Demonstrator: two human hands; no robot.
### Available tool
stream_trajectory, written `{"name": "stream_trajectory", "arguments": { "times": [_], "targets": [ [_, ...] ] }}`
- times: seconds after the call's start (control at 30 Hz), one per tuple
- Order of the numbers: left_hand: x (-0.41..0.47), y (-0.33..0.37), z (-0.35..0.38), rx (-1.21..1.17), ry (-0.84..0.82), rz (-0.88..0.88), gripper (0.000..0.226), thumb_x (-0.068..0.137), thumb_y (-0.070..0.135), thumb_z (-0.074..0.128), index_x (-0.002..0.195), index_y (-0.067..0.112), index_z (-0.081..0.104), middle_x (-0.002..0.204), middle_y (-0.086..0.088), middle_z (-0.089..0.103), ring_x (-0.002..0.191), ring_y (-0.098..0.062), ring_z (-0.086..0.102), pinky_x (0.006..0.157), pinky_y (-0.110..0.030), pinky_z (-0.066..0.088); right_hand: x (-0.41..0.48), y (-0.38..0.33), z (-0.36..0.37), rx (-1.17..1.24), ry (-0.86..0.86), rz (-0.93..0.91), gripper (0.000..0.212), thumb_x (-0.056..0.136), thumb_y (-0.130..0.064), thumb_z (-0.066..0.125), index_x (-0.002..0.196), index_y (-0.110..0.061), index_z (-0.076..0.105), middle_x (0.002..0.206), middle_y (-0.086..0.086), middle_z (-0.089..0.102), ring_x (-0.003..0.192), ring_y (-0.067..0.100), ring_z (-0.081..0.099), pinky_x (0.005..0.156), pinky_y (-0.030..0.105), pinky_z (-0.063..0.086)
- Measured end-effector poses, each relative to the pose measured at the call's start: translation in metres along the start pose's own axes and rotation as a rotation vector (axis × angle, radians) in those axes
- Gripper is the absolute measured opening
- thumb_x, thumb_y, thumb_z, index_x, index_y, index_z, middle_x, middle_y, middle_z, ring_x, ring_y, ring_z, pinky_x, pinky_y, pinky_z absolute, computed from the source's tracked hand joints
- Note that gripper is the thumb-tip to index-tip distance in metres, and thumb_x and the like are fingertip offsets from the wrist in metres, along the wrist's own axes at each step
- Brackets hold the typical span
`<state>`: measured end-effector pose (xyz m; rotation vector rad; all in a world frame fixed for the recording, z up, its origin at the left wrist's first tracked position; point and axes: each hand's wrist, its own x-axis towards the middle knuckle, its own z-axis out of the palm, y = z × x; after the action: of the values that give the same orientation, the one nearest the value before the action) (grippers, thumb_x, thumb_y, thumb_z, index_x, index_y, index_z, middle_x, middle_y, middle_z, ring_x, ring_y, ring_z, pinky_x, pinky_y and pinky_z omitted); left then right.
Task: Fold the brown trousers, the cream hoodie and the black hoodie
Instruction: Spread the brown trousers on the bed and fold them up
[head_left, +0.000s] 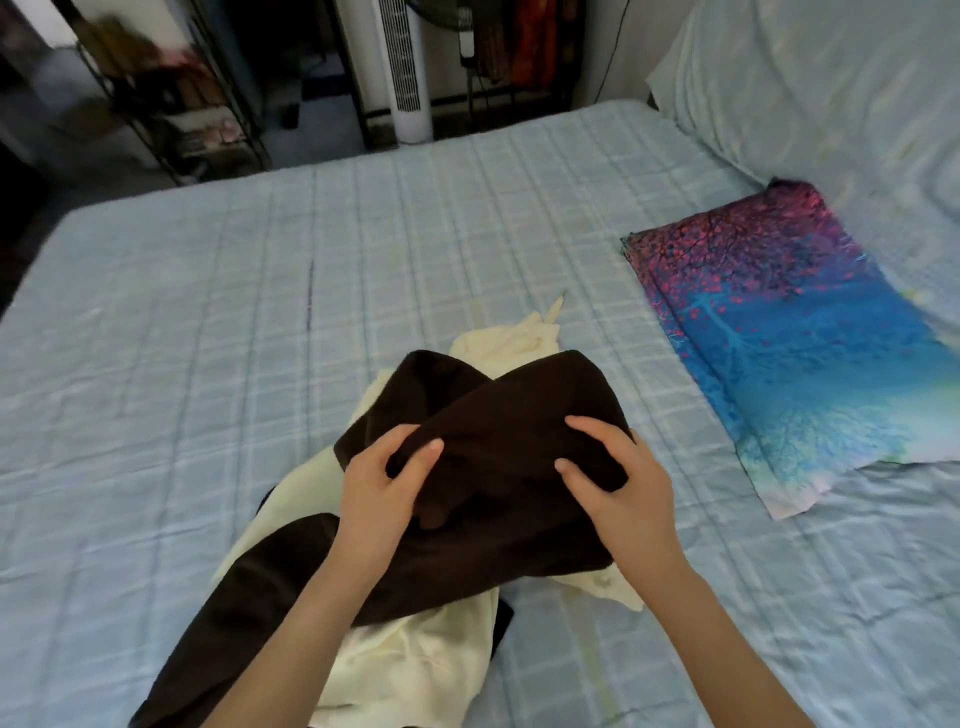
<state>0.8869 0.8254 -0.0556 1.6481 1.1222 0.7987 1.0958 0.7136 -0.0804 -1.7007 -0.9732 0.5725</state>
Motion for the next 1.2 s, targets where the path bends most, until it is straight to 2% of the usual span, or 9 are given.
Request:
{"name": "stream_trajectory", "arguments": {
  "times": [0.17, 0.27, 0.33, 0.47, 0.6, 0.77, 0.9, 1.07, 1.2],
  "targets": [
    [-0.068, 0.083, -0.071, -0.086, 0.164, 0.049, 0.016, 0.094, 0.020, 0.065, 0.082, 0.026, 0.073, 0.071, 0.010, 0.069, 0.069, 0.000, 0.065, 0.060, -0.009, 0.045, -0.033, -0.109, -0.016, 0.108, -0.129, -0.144, 0.046, 0.080, -0.019, 0.082, 0.112, -0.049, 0.068, 0.116, -0.026, 0.065, 0.113, -0.008, 0.059, 0.089, 0.004, 0.043],
    [-0.113, 0.126, -0.114, -0.130, 0.268, 0.096, 0.013, 0.094, 0.020, 0.065, 0.084, 0.020, 0.073, 0.068, 0.008, 0.067, 0.067, -0.003, 0.064, 0.058, -0.012, 0.046, -0.054, -0.173, -0.021, 0.102, -0.205, -0.276, 0.046, 0.081, -0.021, 0.081, 0.113, -0.050, 0.067, 0.118, -0.025, 0.065, 0.115, -0.006, 0.058, 0.094, 0.007, 0.043],
    [-0.144, 0.149, -0.140, -0.142, 0.338, 0.122, 0.013, 0.094, 0.019, 0.065, 0.083, 0.016, 0.072, 0.067, 0.006, 0.065, 0.066, -0.004, 0.062, 0.058, -0.013, 0.045, -0.066, -0.211, -0.021, 0.098, -0.250, -0.365, 0.045, 0.081, -0.021, 0.082, 0.114, -0.048, 0.067, 0.117, -0.026, 0.065, 0.114, -0.007, 0.058, 0.093, 0.004, 0.041],
    [-0.213, 0.177, -0.187, -0.168, 0.501, 0.182, 0.015, 0.094, 0.020, 0.065, 0.081, 0.021, 0.073, 0.072, 0.007, 0.069, 0.071, -0.004, 0.066, 0.061, -0.014, 0.047, -0.094, -0.280, -0.004, 0.115, -0.395, -0.535, 0.044, 0.082, -0.023, 0.081, 0.114, -0.049, 0.066, 0.117, -0.031, 0.064, 0.112, -0.010, 0.057, 0.089, 0.001, 0.041],
    [-0.290, 0.173, -0.229, -0.185, 0.679, 0.178, 0.011, 0.094, 0.028, 0.065, 0.094, 0.025, 0.075, 0.086, 0.006, 0.075, 0.083, -0.006, 0.071, 0.066, -0.013, 0.050, -0.137, -0.328, 0.032, 0.171, -0.589, -0.644, 0.044, 0.081, -0.020, 0.081, 0.113, -0.047, 0.068, 0.116, -0.029, 0.066, 0.112, -0.009, 0.059, 0.088, 0.002, 0.042],
    [-0.372, 0.154, -0.276, -0.235, 0.855, 0.159, 0.011, 0.091, 0.032, 0.066, 0.095, 0.029, 0.076, 0.088, 0.008, 0.076, 0.084, -0.005, 0.072, 0.067, -0.011, 0.051, -0.203, -0.359, 0.089, 0.152, -0.709, -0.718, 0.044, 0.081, -0.024, 0.081, 0.114, -0.049, 0.067, 0.117, -0.032, 0.064, 0.113, -0.011, 0.057, 0.091, 0.002, 0.040],
    [-0.434, 0.133, -0.321, -0.246, 0.950, 0.140, 0.014, 0.090, 0.036, 0.067, 0.097, 0.030, 0.076, 0.092, 0.007, 0.076, 0.089, -0.010, 0.072, 0.070, -0.014, 0.052, -0.263, -0.379, 0.138, 0.159, -0.787, -0.746, 0.044, 0.081, -0.023, 0.081, 0.114, -0.049, 0.067, 0.116, -0.035, 0.063, 0.112, -0.014, 0.056, 0.088, -0.001, 0.039],
    [-0.519, 0.101, -0.397, -0.263, 1.021, 0.127, 0.022, 0.083, 0.045, 0.068, 0.099, 0.031, 0.076, 0.097, 0.004, 0.077, 0.095, -0.013, 0.072, 0.081, -0.029, 0.057, -0.355, -0.408, 0.210, 0.175, -0.834, -0.802, 0.043, 0.081, -0.023, 0.081, 0.115, -0.046, 0.068, 0.119, -0.035, 0.063, 0.116, -0.013, 0.055, 0.092, 0.000, 0.037],
    [-0.595, 0.076, -0.470, -0.250, 1.046, 0.124, 0.013, 0.087, 0.038, 0.069, 0.096, 0.036, 0.077, 0.098, 0.007, 0.077, 0.094, -0.009, 0.072, 0.076, -0.023, 0.056, -0.436, -0.434, 0.276, 0.195, -0.878, -0.800, 0.043, 0.082, -0.025, 0.080, 0.116, -0.047, 0.067, 0.122, -0.031, 0.063, 0.118, -0.008, 0.056, 0.096, 0.008, 0.043]
  ]
}}
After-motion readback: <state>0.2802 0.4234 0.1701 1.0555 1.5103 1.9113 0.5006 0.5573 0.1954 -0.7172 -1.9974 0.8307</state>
